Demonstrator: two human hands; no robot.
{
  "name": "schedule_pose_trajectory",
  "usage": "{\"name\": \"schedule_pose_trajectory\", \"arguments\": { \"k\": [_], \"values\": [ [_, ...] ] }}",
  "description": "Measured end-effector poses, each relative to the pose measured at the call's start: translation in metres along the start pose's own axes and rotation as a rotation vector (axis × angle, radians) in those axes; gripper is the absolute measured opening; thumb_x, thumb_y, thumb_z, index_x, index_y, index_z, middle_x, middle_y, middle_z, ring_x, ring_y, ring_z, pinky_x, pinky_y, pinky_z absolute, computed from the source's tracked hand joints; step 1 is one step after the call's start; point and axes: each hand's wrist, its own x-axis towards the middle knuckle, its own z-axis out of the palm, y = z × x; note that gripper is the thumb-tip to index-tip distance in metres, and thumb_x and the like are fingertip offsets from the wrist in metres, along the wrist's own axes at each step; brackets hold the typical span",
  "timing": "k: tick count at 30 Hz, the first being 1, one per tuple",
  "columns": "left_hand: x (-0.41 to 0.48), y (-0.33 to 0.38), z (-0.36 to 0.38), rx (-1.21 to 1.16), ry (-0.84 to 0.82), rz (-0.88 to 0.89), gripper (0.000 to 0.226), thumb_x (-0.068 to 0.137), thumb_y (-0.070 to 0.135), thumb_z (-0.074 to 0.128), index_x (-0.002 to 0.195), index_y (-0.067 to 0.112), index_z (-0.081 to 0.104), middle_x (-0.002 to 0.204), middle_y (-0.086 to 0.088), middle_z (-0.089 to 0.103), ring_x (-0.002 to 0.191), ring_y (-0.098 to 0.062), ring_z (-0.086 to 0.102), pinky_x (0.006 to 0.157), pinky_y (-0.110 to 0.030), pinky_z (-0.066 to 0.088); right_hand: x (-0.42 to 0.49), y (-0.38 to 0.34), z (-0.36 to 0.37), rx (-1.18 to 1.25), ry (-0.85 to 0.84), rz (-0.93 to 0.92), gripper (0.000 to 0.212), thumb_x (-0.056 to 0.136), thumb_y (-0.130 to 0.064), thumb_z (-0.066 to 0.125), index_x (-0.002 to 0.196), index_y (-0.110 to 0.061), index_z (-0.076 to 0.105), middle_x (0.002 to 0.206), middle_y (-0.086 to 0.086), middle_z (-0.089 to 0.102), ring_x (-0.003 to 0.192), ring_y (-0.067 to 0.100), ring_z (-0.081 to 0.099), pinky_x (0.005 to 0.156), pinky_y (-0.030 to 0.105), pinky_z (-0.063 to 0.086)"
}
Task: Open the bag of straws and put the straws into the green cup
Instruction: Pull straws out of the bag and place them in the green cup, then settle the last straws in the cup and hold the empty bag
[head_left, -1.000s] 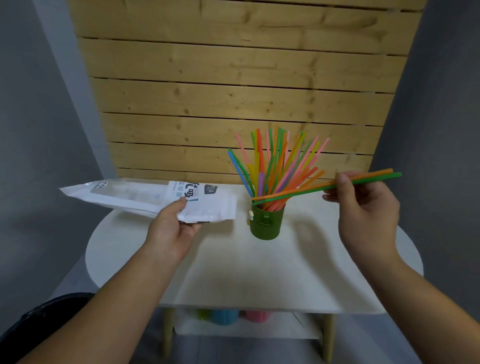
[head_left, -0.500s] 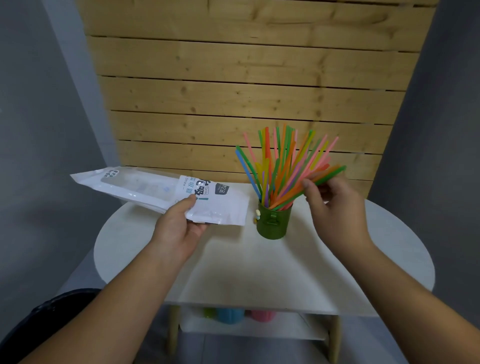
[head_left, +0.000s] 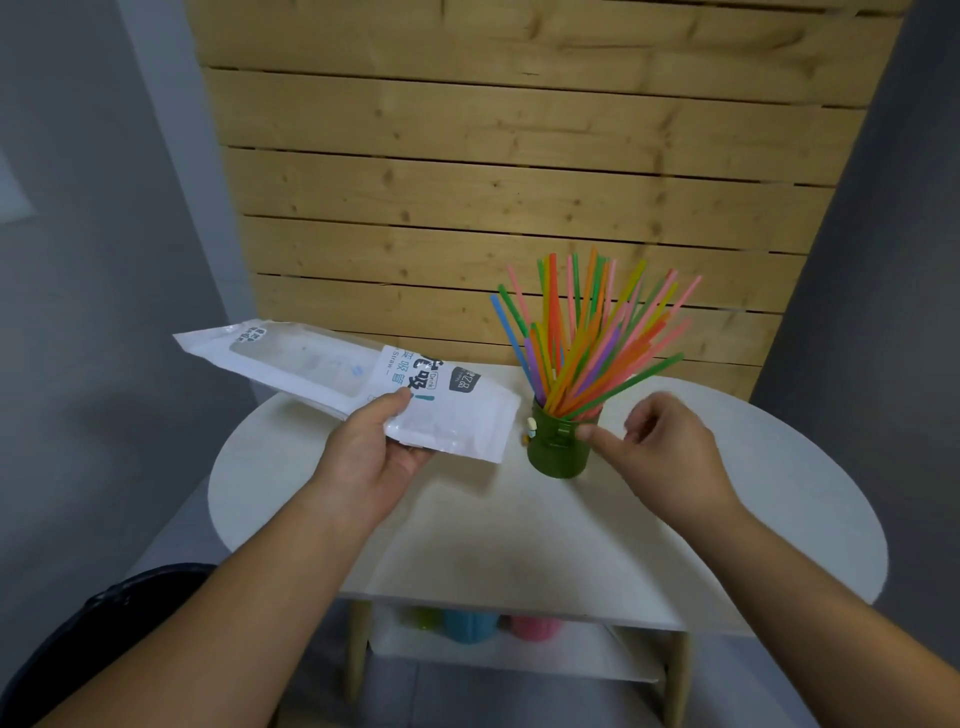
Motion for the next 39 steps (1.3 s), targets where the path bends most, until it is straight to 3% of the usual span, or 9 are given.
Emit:
{"name": "schedule_pose_trajectory", "arguments": {
  "k": [5,12,17,21,26,28,31,33,39],
  "values": [
    [-0.011,0.000,-0.001,0.024,-0.031,0.002,0.028,0.098,0.005,0.056,0.125,0.008,0.065,0.116,-0.011,0.076,0.098,-0.024,0.075,0.079,-0.041,0.062,-0.030,-0.007,0.008,0.355,-0.547,0.320,0.051,0.089,-0.050,0.063,0.094,0.001,0.065,0.078,0.017,0.071,0.065,0.026,0.069,0.071,0.044,0.061],
    [-0.033,0.000,-0.002,0.081,-0.127,-0.014,0.030,0.098,0.005,0.056,0.126,0.010,0.065,0.112,-0.010,0.077,0.091,-0.022,0.077,0.068,-0.037,0.064,-0.045,-0.041,0.031,0.990,-0.542,0.426,0.047,0.098,-0.048,0.049,0.109,-0.008,0.069,0.099,0.014,0.077,0.088,0.028,0.075,0.077,0.040,0.058],
    [-0.053,0.015,-0.024,0.122,-0.102,-0.004,0.029,0.100,0.018,0.058,0.128,0.011,0.065,0.117,-0.010,0.076,0.098,-0.024,0.076,0.070,-0.038,0.063,-0.059,-0.060,0.050,0.968,-0.469,0.393,0.030,0.100,-0.027,0.053,0.114,-0.003,0.065,0.100,0.016,0.077,0.083,0.028,0.076,0.069,0.037,0.061],
    [-0.068,0.020,-0.059,0.091,0.125,0.121,0.034,0.103,0.037,0.053,0.127,0.016,0.064,0.115,-0.009,0.077,0.100,-0.025,0.076,0.071,-0.039,0.064,-0.079,-0.073,0.071,0.948,-0.465,0.407,0.022,0.099,-0.020,0.054,0.110,-0.003,0.062,0.101,0.018,0.076,0.079,0.028,0.075,0.062,0.034,0.061],
    [-0.097,0.027,-0.100,-0.062,0.375,0.097,0.022,0.106,0.025,0.052,0.117,0.010,0.064,0.099,-0.011,0.080,0.083,-0.026,0.078,0.063,-0.041,0.065,-0.110,-0.085,0.097,0.924,-0.508,0.401,0.010,0.099,-0.018,0.054,0.095,-0.009,0.058,0.097,0.015,0.075,0.080,0.030,0.076,0.070,0.043,0.062],
    [-0.110,0.034,-0.116,-0.108,0.448,0.102,0.022,0.106,0.020,0.052,0.118,0.007,0.064,0.098,-0.012,0.080,0.082,-0.027,0.078,0.065,-0.043,0.065,-0.122,-0.087,0.107,0.880,-0.477,0.360,0.022,0.098,-0.016,0.055,0.077,-0.012,0.050,0.086,0.016,0.072,0.075,0.032,0.072,0.067,0.048,0.062],
    [-0.130,0.039,-0.143,-0.128,0.543,0.110,0.022,0.106,0.021,0.051,0.118,0.008,0.064,0.099,-0.013,0.079,0.078,-0.026,0.078,0.062,-0.043,0.065,-0.142,-0.090,0.125,0.793,-0.488,0.297,0.037,0.097,-0.015,0.056,0.065,-0.016,0.038,0.061,0.011,0.055,0.049,0.023,0.055,0.041,0.031,0.049],
    [-0.143,0.035,-0.163,-0.093,0.590,0.064,0.026,0.106,0.029,0.050,0.118,0.010,0.063,0.102,-0.014,0.079,0.080,-0.028,0.078,0.058,-0.043,0.064,-0.155,-0.092,0.139,0.776,-0.557,0.301,0.037,0.097,-0.019,0.058,0.065,-0.015,0.039,0.063,0.013,0.056,0.050,0.025,0.057,0.042,0.031,0.050],
    [-0.170,0.016,-0.207,-0.049,0.623,-0.177,0.036,0.102,0.037,0.054,0.114,0.004,0.061,0.103,-0.021,0.072,0.100,-0.037,0.069,0.094,-0.058,0.053,-0.176,-0.089,0.184,0.668,-0.687,0.400,0.031,0.097,-0.029,0.060,0.084,-0.002,0.062,0.086,0.023,0.072,0.067,0.035,0.071,0.054,0.036,0.056]
  ]
}}
